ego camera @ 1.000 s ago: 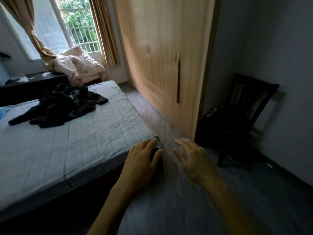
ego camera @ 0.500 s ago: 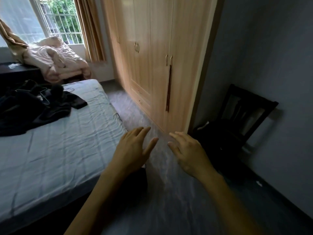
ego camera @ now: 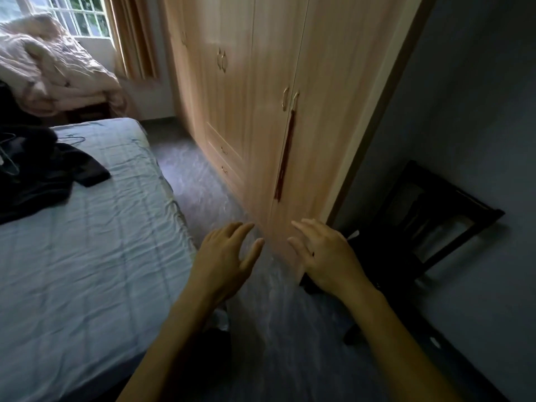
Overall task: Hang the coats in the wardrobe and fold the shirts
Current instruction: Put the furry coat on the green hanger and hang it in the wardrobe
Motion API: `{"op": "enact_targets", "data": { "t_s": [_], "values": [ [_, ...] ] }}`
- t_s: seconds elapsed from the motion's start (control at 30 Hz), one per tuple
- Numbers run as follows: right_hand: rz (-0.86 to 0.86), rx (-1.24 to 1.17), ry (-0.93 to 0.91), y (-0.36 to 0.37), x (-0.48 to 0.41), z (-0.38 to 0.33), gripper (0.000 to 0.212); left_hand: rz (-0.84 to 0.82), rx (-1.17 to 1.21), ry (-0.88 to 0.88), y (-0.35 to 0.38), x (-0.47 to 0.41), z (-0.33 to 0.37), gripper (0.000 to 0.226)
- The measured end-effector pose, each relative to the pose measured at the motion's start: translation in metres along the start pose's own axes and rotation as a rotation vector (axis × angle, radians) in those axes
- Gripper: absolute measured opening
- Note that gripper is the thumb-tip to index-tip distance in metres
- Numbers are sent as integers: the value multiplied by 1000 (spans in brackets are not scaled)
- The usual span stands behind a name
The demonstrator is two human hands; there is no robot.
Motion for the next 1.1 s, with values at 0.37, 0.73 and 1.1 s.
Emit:
{"op": "enact_targets", "data": {
  "t_s": [0.37, 0.73, 1.1],
  "values": [
    [-67, -51, -71, 44, -146, 142, 48, -41, -92, -53, 87, -178, 31, 73],
    [-127, -87, -351, 53, -342, 220, 46, 106, -133, -252, 82, -338, 33, 64],
    [-238, -108, -482, 131, -531, 203, 47, 155, -160, -448, 77, -483, -73, 72]
  ]
}}
Point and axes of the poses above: each hand's wrist, its own x-axis away from the middle knuckle, its own y-axis out of the palm, z = x × y, the point moved 6 cm from there along -x, towards the middle knuckle, and after that the axes turned 14 degrees about -y, right-handed, at the moved point
